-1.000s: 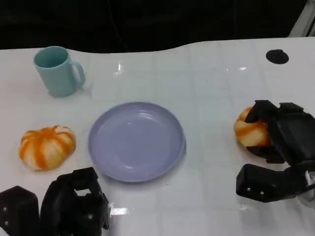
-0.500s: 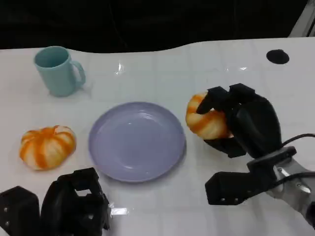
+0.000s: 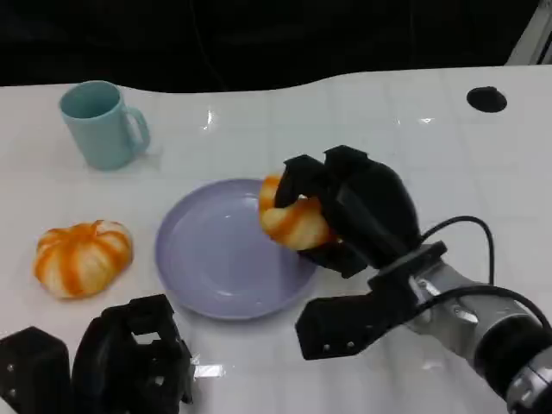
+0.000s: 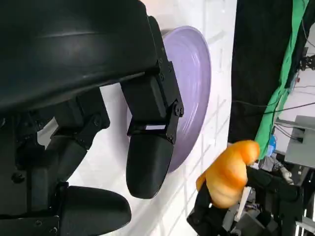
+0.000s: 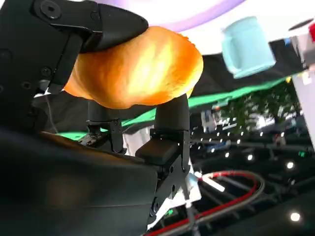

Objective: Grasp the bread from the table and place it into the plate.

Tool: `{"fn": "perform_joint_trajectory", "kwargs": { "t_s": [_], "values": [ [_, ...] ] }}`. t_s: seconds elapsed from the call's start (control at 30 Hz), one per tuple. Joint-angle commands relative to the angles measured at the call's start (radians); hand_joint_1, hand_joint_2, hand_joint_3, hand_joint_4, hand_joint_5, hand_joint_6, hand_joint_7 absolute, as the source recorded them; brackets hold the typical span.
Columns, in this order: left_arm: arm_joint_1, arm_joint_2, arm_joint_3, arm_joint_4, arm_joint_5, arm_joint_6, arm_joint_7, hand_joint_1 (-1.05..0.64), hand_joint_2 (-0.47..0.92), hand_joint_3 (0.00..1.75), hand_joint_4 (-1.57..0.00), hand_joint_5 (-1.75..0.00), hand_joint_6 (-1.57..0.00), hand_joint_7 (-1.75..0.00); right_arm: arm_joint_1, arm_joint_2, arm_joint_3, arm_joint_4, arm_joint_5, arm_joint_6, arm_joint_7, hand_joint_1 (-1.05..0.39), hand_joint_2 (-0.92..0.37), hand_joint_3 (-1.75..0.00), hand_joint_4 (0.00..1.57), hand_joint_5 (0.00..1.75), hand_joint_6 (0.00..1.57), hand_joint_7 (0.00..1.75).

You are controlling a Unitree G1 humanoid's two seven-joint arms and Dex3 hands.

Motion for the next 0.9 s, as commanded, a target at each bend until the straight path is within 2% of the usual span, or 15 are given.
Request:
{"fn": "perform_joint_trajectory", "kwargs": {
  "t_s": [0.03,0.13,0.27,0.33,0.37,0.4,0.43,0.47,0.5,0.53,0.6,0.63,0.73,0.9],
  "values": [
    [0.020,0.016,0.001,0.007,0.014,0.011,0.008,-0.86,-0.31,1.75,-1.57,-1.24,-1.35,-1.20,-0.055,0.040,0.015,0.072,0.002,0.004,0.017,-0.21,-0.26,-1.19,1.00,1.75,0.90,1.63],
    [0.024,0.015,0.001,-0.002,0.010,0.016,0.006,-0.85,-0.31,1.75,-1.57,-1.24,-1.35,-1.20,-0.072,0.065,0.015,0.113,0.015,-0.001,0.039,-0.19,-0.32,-1.09,0.99,1.75,0.91,1.62],
    [0.030,0.014,-0.001,-0.017,0.006,0.031,0.007,-0.85,-0.33,1.75,-1.57,-1.25,-1.35,-1.20,-0.078,0.076,0.018,0.148,0.017,-0.013,0.047,-0.15,-0.34,-1.06,0.96,1.75,0.92,1.60],
    [0.033,0.012,-0.004,-0.025,0.008,0.033,0.009,-0.84,-0.34,1.75,-1.57,-1.25,-1.34,-1.20,-0.080,0.076,0.023,0.158,0.015,-0.011,0.068,-0.14,-0.39,-1.03,0.98,1.61,1.02,1.21],
    [0.035,0.011,-0.006,-0.029,0.011,0.032,0.011,-0.84,-0.34,1.75,-1.57,-1.25,-1.34,-1.20,-0.082,0.074,0.027,0.160,0.012,-0.008,0.079,-0.18,-0.42,-0.90,1.02,1.33,1.04,0.92],
    [0.037,0.011,-0.008,-0.033,0.014,0.032,0.014,-0.84,-0.34,1.75,-1.57,-1.25,-1.34,-1.20,-0.083,0.072,0.031,0.161,0.010,-0.003,0.093,-0.21,-0.51,-0.71,1.07,1.06,1.12,0.55],
    [0.039,0.011,-0.009,-0.035,0.016,0.032,0.016,-0.84,-0.34,1.75,-1.57,-1.25,-1.35,-1.20,-0.084,0.071,0.034,0.161,0.009,0.001,0.102,-0.23,-0.57,-0.57,1.08,0.94,1.15,0.35],
    [0.040,0.011,-0.010,-0.038,0.018,0.033,0.018,-0.84,-0.34,1.75,-1.57,-1.25,-1.35,-1.21,-0.085,0.068,0.041,0.161,0.005,0.006,0.119,-0.24,-0.61,-0.49,1.09,0.87,1.17,0.24],
    [0.041,0.010,-0.011,-0.040,0.018,0.034,0.019,-0.84,-0.34,1.75,-1.57,-1.25,-1.35,-1.21,-0.086,0.066,0.046,0.160,0.002,0.010,0.134,-0.29,-0.67,-0.39,0.94,0.71,1.03,0.10],
    [0.042,0.009,-0.010,-0.039,0.018,0.032,0.018,-0.84,-0.34,1.75,-1.57,-1.25,-1.35,-1.21,-0.086,0.066,0.051,0.160,0.001,0.021,0.162,-0.31,-0.72,-0.29,0.89,0.59,0.97,0.05],
    [0.042,0.007,-0.008,-0.037,0.016,0.029,0.015,-0.85,-0.33,1.75,-1.57,-1.25,-1.35,-1.21,-0.085,0.066,0.056,0.155,0.004,0.040,0.221,-0.42,-0.86,-0.12,0.62,0.30,0.66,0.01],
    [0.042,0.007,-0.008,-0.035,0.016,0.026,0.013,-0.85,-0.33,1.75,-1.57,-1.24,-1.36,-1.21,-0.084,0.065,0.058,0.149,0.004,0.051,0.248,-0.46,-0.89,-0.09,0.54,0.23,0.57,0.01],
    [0.042,0.006,-0.007,-0.035,0.014,0.027,0.012,-0.86,-0.32,1.75,-1.57,-1.24,-1.36,-1.21,-0.079,0.064,0.061,0.128,0.009,0.080,0.322,-0.61,-0.92,-0.14,0.30,0.09,0.34,0.00],
    [0.043,0.006,-0.007,-0.040,0.018,0.031,0.019,-0.86,-0.32,1.75,-1.57,-1.24,-1.36,-1.22,-0.068,0.063,0.058,0.098,0.019,0.108,0.397,-0.75,-0.92,-0.27,0.14,0.01,0.18,0.00]
  ]
}}
